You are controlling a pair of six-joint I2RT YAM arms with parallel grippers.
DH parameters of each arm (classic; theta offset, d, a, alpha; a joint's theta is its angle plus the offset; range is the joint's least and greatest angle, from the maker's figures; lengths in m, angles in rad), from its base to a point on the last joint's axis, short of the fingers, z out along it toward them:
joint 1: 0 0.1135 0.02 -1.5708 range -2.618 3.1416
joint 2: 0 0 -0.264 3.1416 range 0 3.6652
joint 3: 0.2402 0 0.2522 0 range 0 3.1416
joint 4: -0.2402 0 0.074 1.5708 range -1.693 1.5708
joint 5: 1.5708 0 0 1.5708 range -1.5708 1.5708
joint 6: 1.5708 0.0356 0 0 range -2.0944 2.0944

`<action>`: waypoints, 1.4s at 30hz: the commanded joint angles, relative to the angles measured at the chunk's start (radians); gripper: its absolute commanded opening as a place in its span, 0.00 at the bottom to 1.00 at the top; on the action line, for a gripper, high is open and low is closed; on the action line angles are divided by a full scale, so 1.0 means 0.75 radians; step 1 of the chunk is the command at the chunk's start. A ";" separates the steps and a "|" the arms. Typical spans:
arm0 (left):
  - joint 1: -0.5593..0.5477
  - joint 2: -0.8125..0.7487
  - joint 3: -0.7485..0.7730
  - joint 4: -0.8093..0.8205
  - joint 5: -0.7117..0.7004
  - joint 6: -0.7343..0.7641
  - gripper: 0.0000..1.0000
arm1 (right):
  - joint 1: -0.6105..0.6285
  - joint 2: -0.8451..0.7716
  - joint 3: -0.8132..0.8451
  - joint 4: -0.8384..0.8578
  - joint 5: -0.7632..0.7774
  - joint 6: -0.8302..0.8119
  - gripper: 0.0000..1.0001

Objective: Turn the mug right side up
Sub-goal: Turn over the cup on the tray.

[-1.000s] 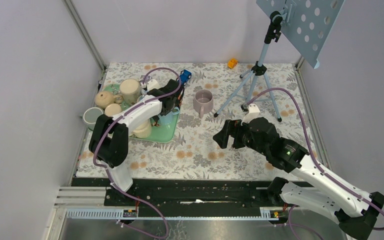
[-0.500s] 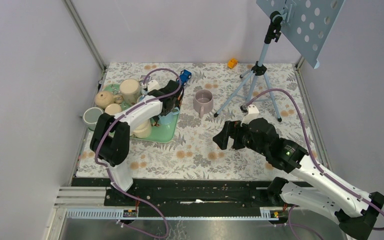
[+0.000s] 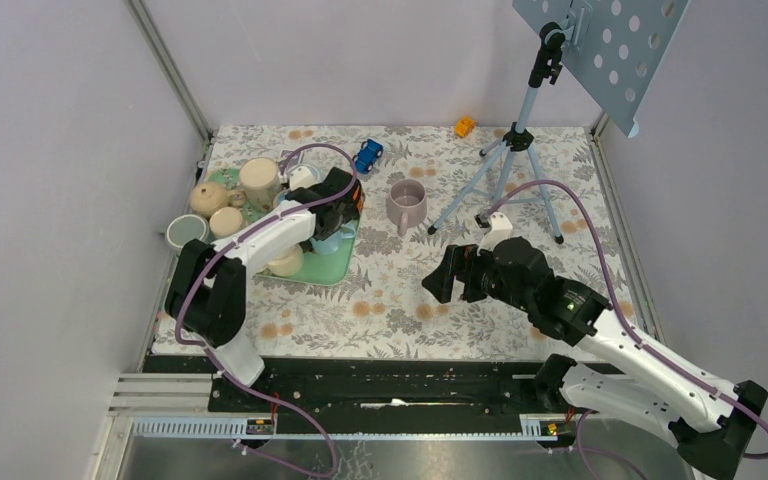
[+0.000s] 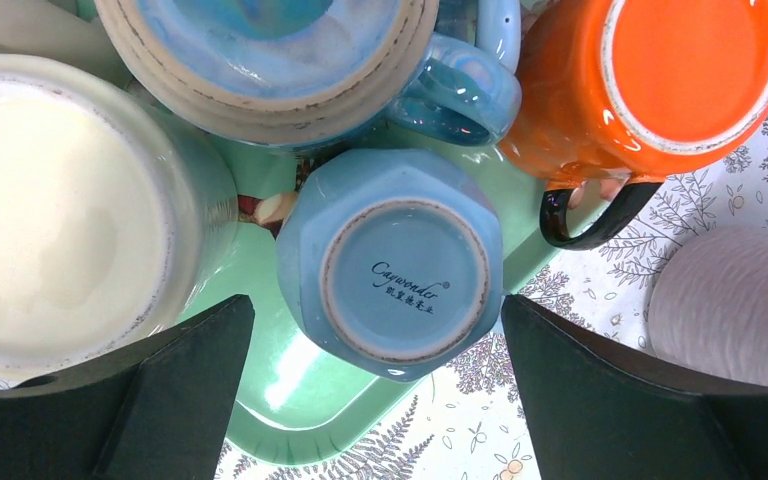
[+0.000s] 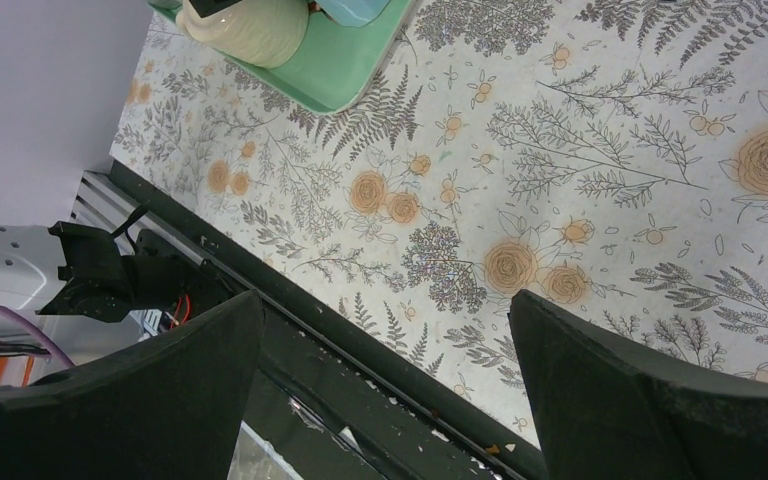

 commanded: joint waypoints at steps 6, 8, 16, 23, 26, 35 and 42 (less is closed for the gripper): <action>0.001 0.054 0.183 -0.217 0.004 -0.280 0.99 | -0.005 0.019 -0.006 0.070 -0.049 0.004 1.00; 0.002 0.095 0.224 -0.258 0.001 -0.342 0.99 | -0.006 0.023 -0.002 0.074 -0.052 0.002 1.00; 0.046 0.238 0.321 -0.422 0.092 -0.528 0.99 | -0.005 0.002 0.003 0.049 -0.051 -0.010 0.99; 0.075 0.269 0.322 -0.419 0.120 -0.541 0.99 | -0.006 -0.016 -0.018 0.044 -0.051 -0.007 1.00; 0.083 0.282 0.328 -0.400 0.132 -0.509 0.99 | -0.006 -0.017 -0.027 0.047 -0.052 -0.003 0.99; 0.079 0.229 0.274 -0.208 0.219 -0.223 0.78 | -0.007 -0.020 -0.053 0.064 -0.053 0.012 1.00; 0.043 0.131 0.161 -0.110 0.221 0.037 0.67 | -0.006 0.003 -0.078 0.091 -0.053 0.029 1.00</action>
